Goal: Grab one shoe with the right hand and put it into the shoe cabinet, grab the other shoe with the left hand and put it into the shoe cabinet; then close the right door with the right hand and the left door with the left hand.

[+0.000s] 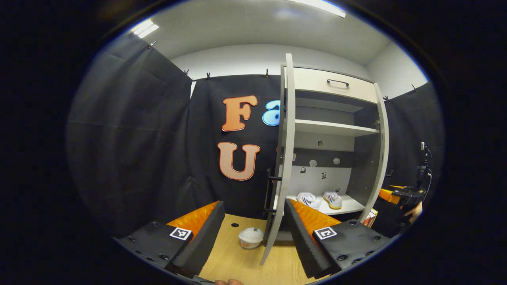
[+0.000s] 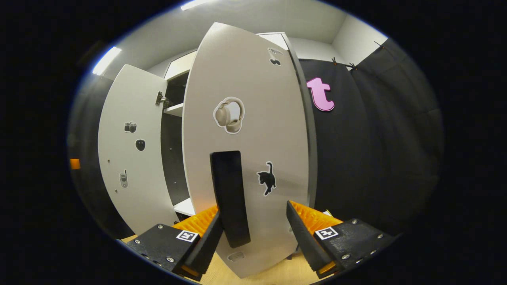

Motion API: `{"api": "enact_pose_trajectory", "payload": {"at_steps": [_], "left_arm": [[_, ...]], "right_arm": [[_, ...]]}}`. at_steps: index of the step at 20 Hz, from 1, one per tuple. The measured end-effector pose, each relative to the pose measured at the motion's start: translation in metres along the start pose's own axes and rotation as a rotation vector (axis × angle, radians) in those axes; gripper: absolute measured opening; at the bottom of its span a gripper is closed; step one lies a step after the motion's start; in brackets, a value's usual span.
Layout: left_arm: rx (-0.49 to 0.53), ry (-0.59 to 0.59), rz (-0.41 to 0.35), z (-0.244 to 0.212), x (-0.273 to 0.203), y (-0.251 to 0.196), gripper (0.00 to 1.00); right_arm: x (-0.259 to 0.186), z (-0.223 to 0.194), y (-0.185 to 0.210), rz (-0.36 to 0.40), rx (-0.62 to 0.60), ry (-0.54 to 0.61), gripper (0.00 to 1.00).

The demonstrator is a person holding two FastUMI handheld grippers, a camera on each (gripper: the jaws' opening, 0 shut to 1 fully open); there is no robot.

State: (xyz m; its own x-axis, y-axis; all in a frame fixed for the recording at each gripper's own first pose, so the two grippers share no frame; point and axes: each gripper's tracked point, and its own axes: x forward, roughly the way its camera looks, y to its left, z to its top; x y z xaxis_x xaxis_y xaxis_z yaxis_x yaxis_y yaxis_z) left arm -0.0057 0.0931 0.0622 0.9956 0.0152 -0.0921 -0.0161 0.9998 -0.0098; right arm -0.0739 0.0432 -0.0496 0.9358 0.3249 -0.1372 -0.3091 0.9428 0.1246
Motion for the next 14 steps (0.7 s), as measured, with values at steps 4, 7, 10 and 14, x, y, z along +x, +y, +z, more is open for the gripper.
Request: {"api": "enact_pose_trajectory", "payload": {"at_steps": [4, 7, 10, 14], "left_arm": [[0.003, -0.001, 0.027, -0.002, 0.007, 0.022, 0.96], [0.011, -0.004, 0.041, -0.003, 0.013, 0.033, 0.96], [0.031, 0.001, 0.038, -0.010, 0.026, 0.040, 0.96], [0.026, 0.020, -0.039, -0.033, 0.051, 0.028, 0.96]], "right_arm": [[0.036, -0.003, 0.026, -0.010, -0.016, -0.003, 0.95], [0.049, -0.003, 0.034, -0.028, -0.024, -0.001, 0.99], [0.058, -0.003, 0.037, -0.042, -0.013, 0.000, 0.95], [0.073, -0.004, 0.044, -0.064, -0.026, 0.004, 0.95]]}}
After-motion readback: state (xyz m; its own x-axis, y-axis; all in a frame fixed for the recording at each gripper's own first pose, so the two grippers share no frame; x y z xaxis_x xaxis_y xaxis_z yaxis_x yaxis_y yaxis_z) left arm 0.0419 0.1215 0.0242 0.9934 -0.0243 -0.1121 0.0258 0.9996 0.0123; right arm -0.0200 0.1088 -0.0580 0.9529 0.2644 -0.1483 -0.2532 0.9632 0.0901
